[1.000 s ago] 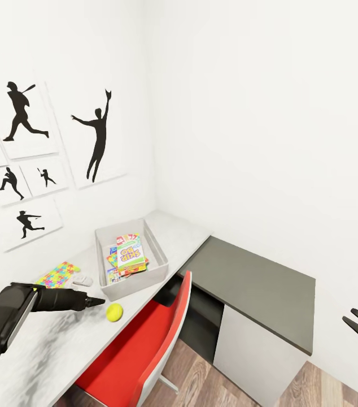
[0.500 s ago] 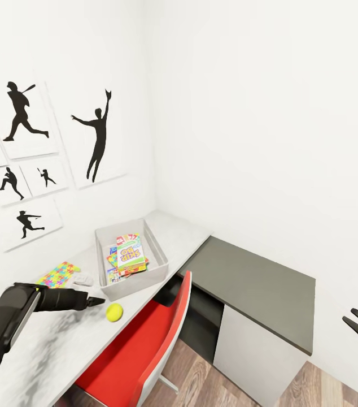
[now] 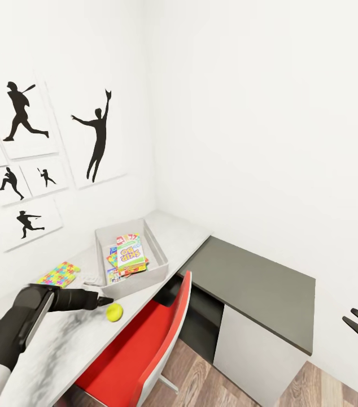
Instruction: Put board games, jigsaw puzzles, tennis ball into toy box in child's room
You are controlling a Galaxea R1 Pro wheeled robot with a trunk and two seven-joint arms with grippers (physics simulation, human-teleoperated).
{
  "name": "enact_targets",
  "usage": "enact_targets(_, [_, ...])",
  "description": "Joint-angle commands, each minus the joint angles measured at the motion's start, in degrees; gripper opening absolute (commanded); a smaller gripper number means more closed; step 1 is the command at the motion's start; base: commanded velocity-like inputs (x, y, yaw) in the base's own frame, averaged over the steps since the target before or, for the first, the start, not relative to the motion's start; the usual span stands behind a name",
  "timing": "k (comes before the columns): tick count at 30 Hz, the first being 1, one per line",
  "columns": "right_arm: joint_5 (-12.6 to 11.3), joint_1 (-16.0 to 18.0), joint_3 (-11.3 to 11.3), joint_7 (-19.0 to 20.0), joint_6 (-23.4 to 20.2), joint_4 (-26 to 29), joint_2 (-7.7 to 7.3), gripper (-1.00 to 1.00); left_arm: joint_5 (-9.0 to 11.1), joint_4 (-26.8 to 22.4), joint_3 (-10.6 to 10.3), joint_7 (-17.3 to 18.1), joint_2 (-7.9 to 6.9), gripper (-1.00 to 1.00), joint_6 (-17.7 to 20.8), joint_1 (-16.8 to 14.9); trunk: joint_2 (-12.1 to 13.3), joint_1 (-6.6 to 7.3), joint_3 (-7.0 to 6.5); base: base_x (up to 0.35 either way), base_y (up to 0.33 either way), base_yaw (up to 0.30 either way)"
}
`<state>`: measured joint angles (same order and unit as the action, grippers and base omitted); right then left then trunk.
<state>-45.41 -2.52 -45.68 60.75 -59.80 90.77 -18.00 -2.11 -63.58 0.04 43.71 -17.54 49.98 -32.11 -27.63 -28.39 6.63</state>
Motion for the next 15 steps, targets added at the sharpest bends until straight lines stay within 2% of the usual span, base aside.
enact_targets(1, [0.05,0.01,-0.03,0.16,-0.20,0.02,-0.02,1.00,-0.21,-0.05,0.02,-0.82,0.30,1.00,0.29,-0.05,-0.10,-0.03,0.10,0.000,0.000,0.000])
enact_targets(6, [0.05,-0.02,-0.03,0.16,-0.20,0.02,-0.02,1.00,-0.19,-0.05,0.23,-2.51,0.70,1.00,0.33,-0.05,-0.10,-0.03,0.10,0.000,0.000,0.000])
enact_targets(15, [0.08,-0.03,-0.06,0.16,-0.20,0.02,-0.02,1.00,-0.14,-0.05,0.57,-3.18,0.83,1.00,0.30,-0.05,-0.10,-0.03,0.10,0.000,0.000,0.000])
